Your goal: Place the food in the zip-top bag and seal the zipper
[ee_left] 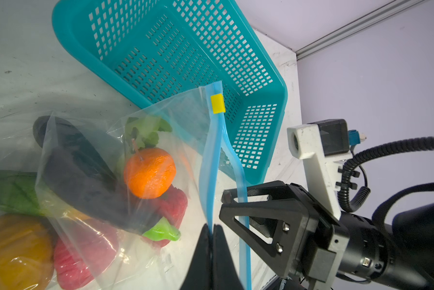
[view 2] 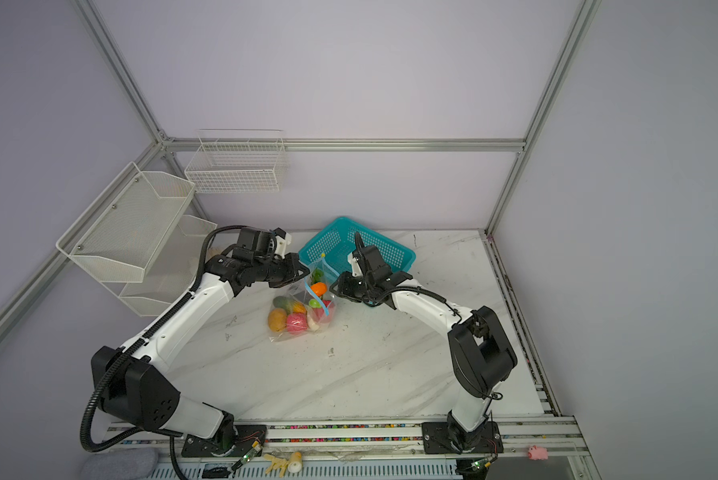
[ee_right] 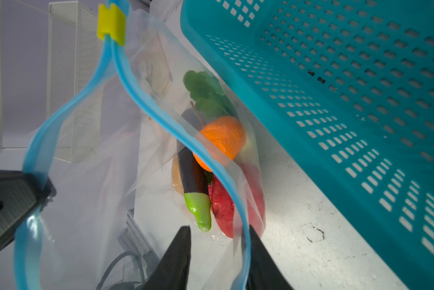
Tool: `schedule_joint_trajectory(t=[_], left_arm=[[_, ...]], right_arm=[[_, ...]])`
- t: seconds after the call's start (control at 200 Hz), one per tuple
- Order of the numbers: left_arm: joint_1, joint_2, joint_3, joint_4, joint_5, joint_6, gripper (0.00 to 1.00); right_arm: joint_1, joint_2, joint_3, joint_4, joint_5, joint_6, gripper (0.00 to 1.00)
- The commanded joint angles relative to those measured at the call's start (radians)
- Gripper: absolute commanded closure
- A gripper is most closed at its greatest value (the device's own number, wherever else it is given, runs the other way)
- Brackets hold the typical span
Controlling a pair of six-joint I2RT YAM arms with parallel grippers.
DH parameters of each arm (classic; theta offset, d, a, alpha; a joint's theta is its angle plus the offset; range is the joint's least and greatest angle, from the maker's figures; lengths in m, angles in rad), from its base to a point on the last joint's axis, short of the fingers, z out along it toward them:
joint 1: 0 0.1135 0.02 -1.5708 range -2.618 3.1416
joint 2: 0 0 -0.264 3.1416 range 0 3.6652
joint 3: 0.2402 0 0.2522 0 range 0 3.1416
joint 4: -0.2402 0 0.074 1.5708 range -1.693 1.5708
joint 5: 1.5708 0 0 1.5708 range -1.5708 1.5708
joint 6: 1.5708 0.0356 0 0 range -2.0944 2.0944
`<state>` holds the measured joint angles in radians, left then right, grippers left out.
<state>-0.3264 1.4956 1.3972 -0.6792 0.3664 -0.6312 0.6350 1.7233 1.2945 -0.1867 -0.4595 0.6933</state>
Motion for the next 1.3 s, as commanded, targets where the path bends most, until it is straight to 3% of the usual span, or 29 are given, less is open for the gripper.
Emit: schedule_joint_trajectory(t=[0.0,0.405,0.87,1.295], left_arm=[[0.007,-0.042,0.092,0.000,0.004,0.025,1.00],[0.007,-0.073,0.136,-0.057,-0.030,0.033,1.00],[0.007,-0.194,0.260,-0.169,-0.111,0.045,1.00],[0.008,-0.274,0.283,-0.203,-0.170,0.030,1.00]], right_arm=[[0.003,-0.013,0.019,0.053,-0.023,0.010,0.68],[0.015,-0.013,0.120,0.025,-0.035,-0.027,0.93],[0.053,0.067,0.407,-0.147,-0.032,-0.143,0.94],[0.074,0.133,0.673,-0.328,-0.014,-0.234,0.93]])
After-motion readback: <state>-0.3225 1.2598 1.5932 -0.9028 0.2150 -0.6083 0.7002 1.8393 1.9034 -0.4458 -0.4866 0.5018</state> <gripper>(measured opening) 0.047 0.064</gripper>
